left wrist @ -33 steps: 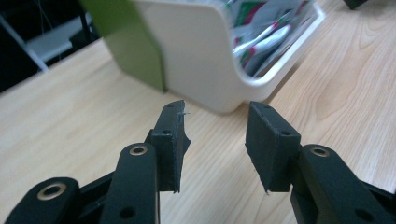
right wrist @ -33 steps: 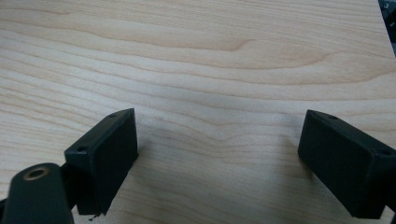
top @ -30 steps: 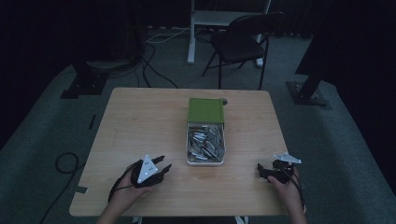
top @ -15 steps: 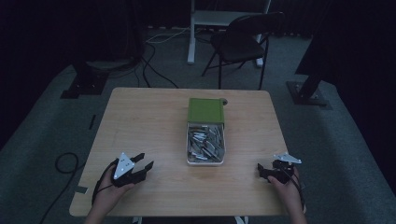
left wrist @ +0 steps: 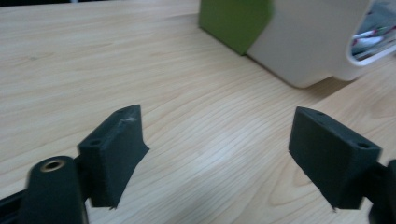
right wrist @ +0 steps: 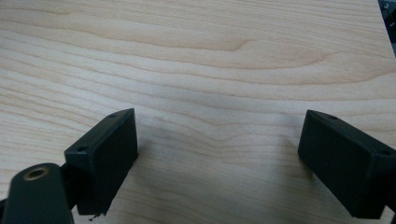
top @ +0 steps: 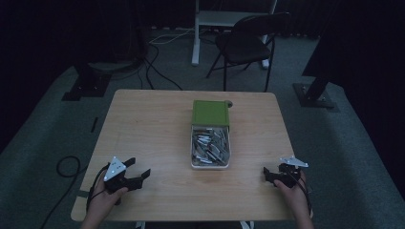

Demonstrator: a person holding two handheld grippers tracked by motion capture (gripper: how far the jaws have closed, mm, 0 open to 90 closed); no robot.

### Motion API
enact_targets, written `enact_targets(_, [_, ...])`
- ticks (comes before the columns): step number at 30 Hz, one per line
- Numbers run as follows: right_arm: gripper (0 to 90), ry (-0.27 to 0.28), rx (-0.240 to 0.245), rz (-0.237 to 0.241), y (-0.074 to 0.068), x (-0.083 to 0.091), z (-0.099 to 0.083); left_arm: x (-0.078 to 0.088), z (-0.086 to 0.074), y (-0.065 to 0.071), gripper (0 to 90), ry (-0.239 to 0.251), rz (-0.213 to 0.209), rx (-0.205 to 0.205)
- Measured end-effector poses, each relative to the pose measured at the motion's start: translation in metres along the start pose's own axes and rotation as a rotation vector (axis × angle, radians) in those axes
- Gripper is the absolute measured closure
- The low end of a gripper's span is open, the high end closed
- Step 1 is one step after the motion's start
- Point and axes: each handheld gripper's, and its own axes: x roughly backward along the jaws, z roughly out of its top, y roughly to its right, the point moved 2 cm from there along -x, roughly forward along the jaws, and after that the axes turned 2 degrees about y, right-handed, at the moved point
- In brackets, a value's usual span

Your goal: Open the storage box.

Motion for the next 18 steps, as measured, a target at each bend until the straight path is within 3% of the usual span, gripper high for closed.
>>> enact_targets(2, [11.5,0.000,0.000,0.000,0.000,0.000,0.000,0.002,-0.002,-0.003,17.2,-0.007,0.032,-0.028])
enact_targets(6, [11.5,0.000,0.000,0.000,0.000,0.000,0.000,0.004,-0.006,-0.011,9.9,-0.025,0.096,-0.009])
enact_targets(11, [11.5,0.000,0.000,0.000,0.000,0.000,0.000,0.010,-0.008,-0.024,9.8,-0.037,0.177,0.075])
enact_targets(18, [11.5,-0.001,0.000,0.000,0.000,0.000,0.000,0.016,-0.014,-0.036,9.8,-0.088,0.289,0.127])
